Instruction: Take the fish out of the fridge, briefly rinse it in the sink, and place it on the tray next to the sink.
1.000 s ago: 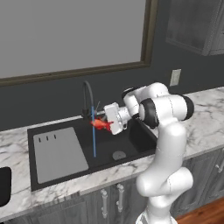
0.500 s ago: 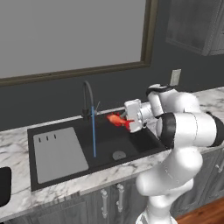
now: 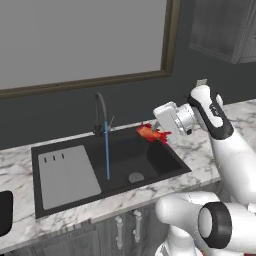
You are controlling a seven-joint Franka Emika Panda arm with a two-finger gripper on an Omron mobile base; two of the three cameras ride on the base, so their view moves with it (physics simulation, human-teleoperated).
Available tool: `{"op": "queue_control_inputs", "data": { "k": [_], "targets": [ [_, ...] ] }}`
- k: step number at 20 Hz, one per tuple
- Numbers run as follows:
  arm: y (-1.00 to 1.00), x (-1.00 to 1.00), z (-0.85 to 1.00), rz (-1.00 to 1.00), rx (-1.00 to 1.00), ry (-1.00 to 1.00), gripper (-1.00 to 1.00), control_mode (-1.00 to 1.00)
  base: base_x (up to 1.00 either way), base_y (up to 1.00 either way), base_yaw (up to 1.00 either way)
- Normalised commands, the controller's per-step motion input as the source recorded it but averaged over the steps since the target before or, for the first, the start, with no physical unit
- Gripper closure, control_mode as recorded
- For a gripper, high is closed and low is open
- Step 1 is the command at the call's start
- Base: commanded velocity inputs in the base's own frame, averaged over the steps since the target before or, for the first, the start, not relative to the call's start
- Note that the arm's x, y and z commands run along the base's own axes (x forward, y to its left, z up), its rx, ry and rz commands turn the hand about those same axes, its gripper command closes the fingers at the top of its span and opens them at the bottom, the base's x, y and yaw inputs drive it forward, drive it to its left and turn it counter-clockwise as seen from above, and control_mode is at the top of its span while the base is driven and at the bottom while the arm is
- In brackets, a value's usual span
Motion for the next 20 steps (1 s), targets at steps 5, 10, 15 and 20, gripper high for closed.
{"op": "queue_control_inputs", "data": {
  "k": [5, 10, 15, 20],
  "targets": [
    [-0.12, -1.0, 0.77, 0.0, -0.49, -0.2, 1.0, -1.0, 0.0, 0.0, 0.0],
    [0.02, -1.0, 0.23, 0.0, -0.6, -0.25, 1.0, -1.0, 0.0, 0.0, 0.0],
    [0.04, -1.0, 0.2, 0.0, -0.58, -0.27, 1.0, -1.0, 0.0, 0.0, 0.0],
    [0.0, -0.74, 0.48, -0.01, -0.29, -0.13, 1.0, -1.0, 0.0, 0.0, 0.0]
  ]
}}
